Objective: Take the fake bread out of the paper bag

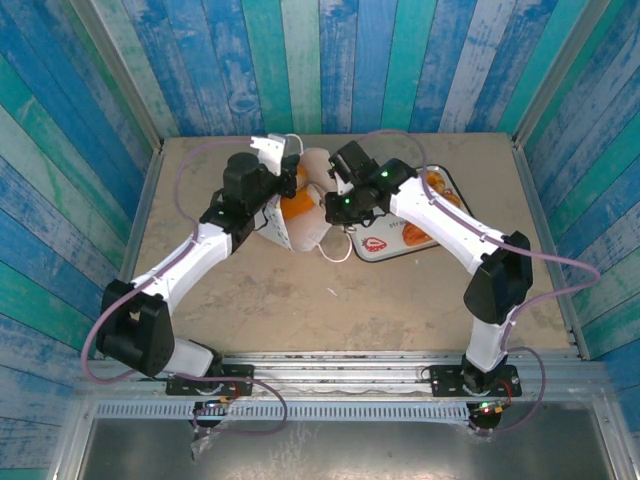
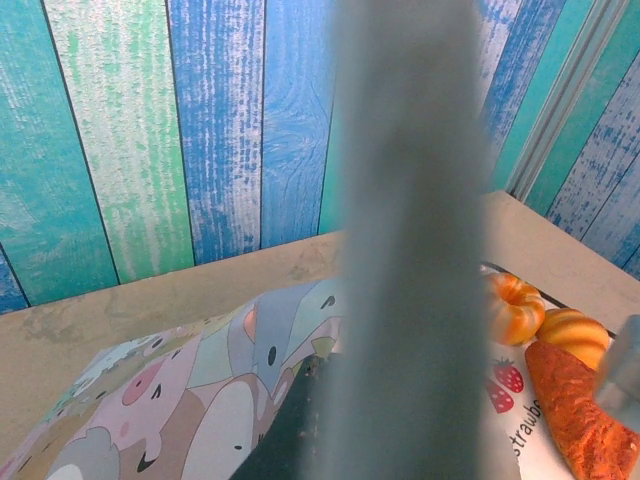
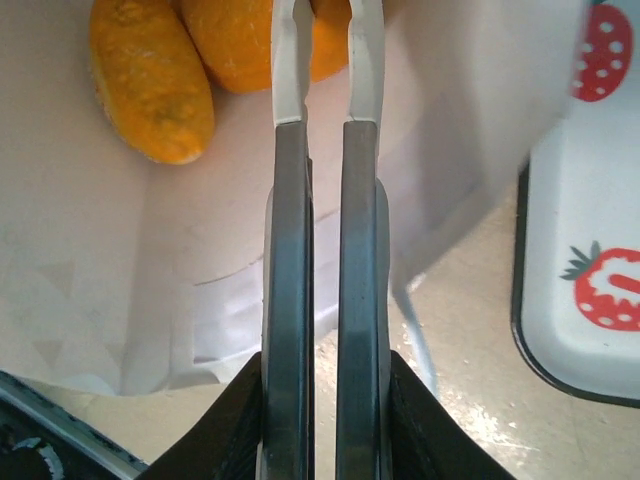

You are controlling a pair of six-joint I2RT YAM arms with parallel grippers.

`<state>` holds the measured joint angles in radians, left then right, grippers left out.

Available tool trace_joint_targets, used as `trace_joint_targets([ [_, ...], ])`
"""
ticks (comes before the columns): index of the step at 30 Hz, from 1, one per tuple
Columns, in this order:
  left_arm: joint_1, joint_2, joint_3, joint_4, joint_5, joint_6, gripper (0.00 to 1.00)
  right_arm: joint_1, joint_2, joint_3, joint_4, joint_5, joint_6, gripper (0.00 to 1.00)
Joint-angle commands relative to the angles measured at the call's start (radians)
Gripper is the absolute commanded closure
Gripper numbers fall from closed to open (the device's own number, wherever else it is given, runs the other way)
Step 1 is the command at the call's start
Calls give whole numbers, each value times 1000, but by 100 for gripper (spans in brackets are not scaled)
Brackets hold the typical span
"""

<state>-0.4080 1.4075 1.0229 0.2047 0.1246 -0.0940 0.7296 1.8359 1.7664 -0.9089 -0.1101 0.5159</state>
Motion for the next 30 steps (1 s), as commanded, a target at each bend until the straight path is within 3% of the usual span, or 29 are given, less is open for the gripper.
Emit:
trace_joint_targets([
  [1, -5, 32, 41, -4, -40, -19, 100, 14, -74, 34, -36, 93, -49, 99],
  [13, -4, 54, 93, -43, -79, -35, 100, 61, -204, 53, -110, 261, -145, 99],
  [30, -5, 112, 205, -151, -168, -82, 100, 91, -342, 96, -134, 364, -242, 99],
])
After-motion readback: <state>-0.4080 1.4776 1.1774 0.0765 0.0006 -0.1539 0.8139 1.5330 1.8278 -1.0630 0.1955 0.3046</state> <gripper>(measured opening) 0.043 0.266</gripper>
